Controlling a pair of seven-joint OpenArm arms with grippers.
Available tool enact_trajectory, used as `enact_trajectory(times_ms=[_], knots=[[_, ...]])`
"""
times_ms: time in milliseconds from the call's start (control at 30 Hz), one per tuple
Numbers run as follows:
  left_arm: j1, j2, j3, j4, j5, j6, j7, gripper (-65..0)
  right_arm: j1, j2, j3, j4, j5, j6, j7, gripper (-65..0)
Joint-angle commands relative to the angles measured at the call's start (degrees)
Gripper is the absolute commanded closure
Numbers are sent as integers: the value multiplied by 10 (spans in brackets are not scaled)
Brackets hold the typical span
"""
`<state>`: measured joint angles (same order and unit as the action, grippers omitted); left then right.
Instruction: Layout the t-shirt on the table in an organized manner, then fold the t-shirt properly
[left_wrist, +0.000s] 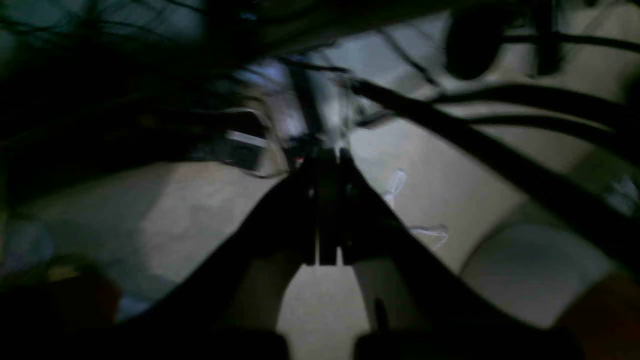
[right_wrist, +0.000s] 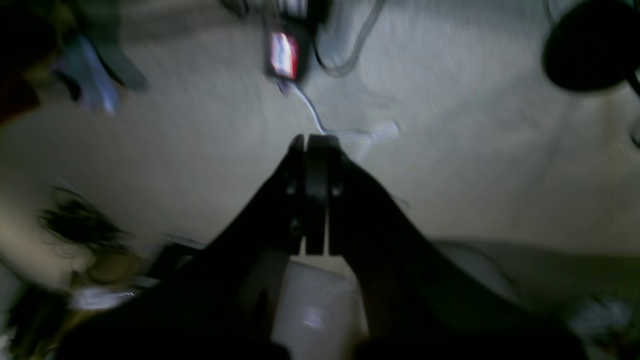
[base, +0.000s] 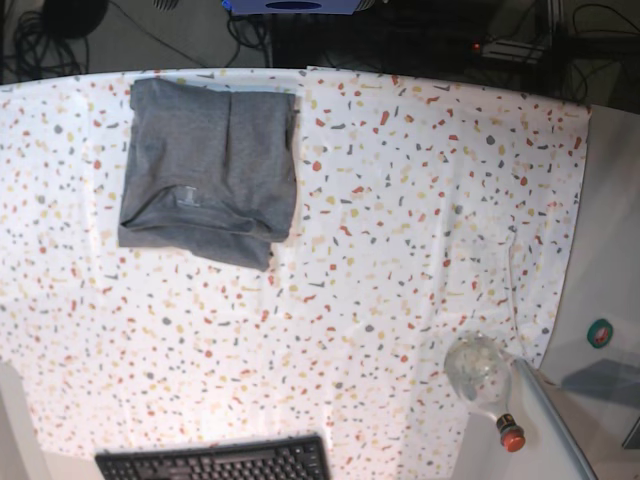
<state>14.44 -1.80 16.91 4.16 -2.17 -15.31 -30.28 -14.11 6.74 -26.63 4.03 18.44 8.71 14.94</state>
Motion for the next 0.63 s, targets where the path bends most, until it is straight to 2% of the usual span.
enact_trajectory(times_ms=[0, 100, 200, 400, 600], knots=[[10, 3, 0, 0, -15, -6, -5, 0, 4, 7, 0, 2, 2, -12, 9, 0], [10, -10, 2, 1, -60, -6, -7, 0, 4, 7, 1, 2, 3, -36, 9, 0], [12, -11, 3, -3, -84, -6, -5, 0, 3, 8, 2, 18, 4, -40, 9, 0], [42, -9, 3, 0, -84, -6, -7, 0, 3, 7, 3, 19, 4, -40, 9, 0], [37, -8, 2, 0, -88, -6, -5, 0, 3, 7, 3, 19, 4, -40, 10, 0]])
